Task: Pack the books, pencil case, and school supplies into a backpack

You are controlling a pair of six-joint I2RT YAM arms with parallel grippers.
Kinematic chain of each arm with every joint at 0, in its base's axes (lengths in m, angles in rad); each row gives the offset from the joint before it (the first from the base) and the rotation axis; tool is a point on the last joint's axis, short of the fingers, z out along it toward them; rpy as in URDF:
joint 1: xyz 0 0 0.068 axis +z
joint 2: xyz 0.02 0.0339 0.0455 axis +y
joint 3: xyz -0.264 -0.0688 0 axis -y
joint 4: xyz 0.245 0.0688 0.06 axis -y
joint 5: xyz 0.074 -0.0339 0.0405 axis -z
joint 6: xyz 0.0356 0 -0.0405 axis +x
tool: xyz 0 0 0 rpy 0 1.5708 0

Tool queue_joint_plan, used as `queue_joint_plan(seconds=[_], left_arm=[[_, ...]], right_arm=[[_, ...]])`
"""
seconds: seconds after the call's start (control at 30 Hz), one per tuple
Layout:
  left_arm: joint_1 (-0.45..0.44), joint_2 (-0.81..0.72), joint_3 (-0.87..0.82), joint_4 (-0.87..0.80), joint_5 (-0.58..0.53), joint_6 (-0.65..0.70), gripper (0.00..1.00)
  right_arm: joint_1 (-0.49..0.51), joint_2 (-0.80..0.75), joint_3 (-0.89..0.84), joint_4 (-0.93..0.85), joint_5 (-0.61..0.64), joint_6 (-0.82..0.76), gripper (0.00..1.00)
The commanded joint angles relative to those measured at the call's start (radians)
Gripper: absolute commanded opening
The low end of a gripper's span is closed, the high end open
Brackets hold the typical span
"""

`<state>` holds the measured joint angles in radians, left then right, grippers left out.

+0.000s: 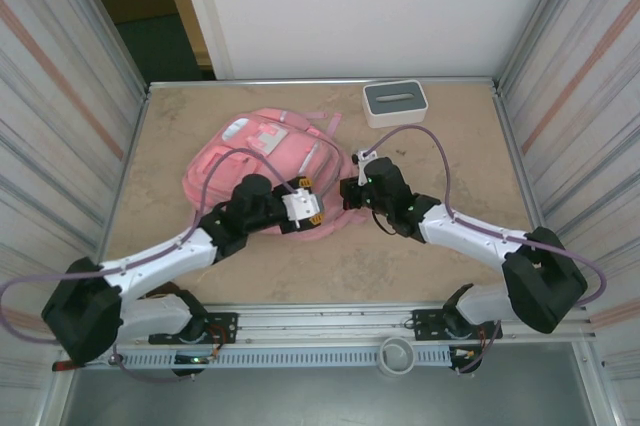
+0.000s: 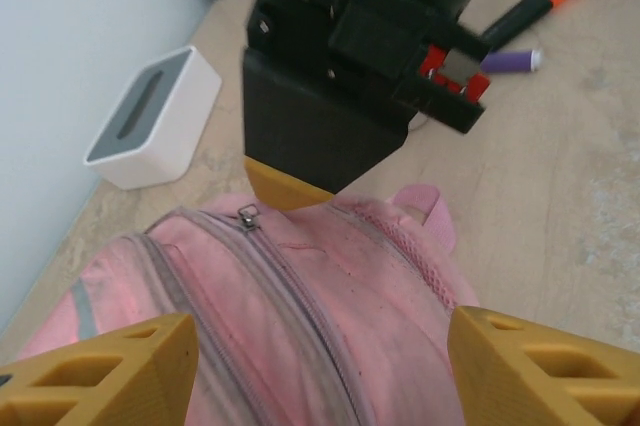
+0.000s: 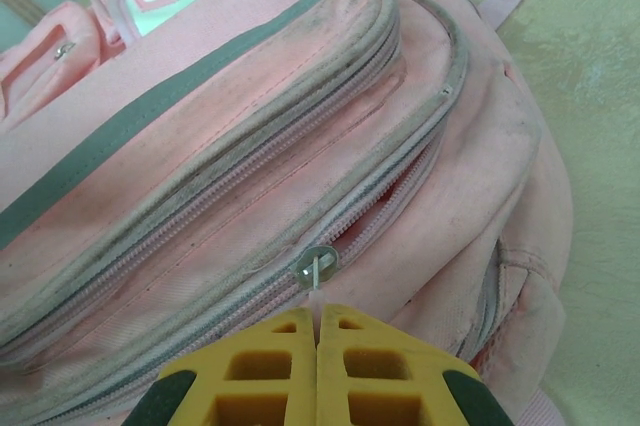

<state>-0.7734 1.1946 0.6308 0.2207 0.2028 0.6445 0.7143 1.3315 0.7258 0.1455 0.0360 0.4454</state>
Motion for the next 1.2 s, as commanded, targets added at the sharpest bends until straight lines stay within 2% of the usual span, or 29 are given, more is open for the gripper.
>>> queue_joint_plan(seconds=[0.0,0.07,0.23,0.33,0.5,0.63,0.83,0.97,1.07,1.17], left_arm=[[-0.030,0.077,0.065,-0.053,-0.092,0.048,0.65],[-0.036,0.122,0.083,-0.059,-0.112,0.049,0.58],[-0.020,0.141,0.074,-0.034,-0.197,0.035,0.31],[0.026,0.079,0.030,-0.005,-0.125,0.002,0.20],[0.129,-0.080,-0.095,0.098,0.041,-0.063,0.10],[0.227,-0.182,-0.175,0.166,0.105,-0.148,0.07],[0.260,-0.224,-0.218,0.202,0.036,-0.204,0.11],[0.283,-0.240,-0.257,0.257,0.003,-0.224,0.10],[0.334,-0.234,-0.266,0.274,0.044,-0.267,0.08],[0.347,-0.209,-0.262,0.282,0.071,-0.276,0.07]], right_arm=[[0.002,-0.055,-0.013,0.012,0.048,0.025,0.00],[0.002,-0.061,-0.021,0.012,0.051,0.026,0.00],[0.001,-0.065,-0.040,0.015,0.070,0.018,0.00],[0.000,-0.057,-0.047,0.019,0.080,0.009,0.00],[0.002,-0.042,-0.040,0.019,0.090,0.000,0.00],[0.026,-0.024,-0.020,0.025,0.090,0.004,0.00],[0.059,0.029,0.038,0.012,0.119,-0.003,0.00],[0.037,0.060,0.048,-0.024,0.151,0.000,0.00],[-0.001,0.067,0.034,-0.020,0.140,0.010,0.00],[-0.029,0.087,0.038,-0.007,0.123,0.004,0.00]])
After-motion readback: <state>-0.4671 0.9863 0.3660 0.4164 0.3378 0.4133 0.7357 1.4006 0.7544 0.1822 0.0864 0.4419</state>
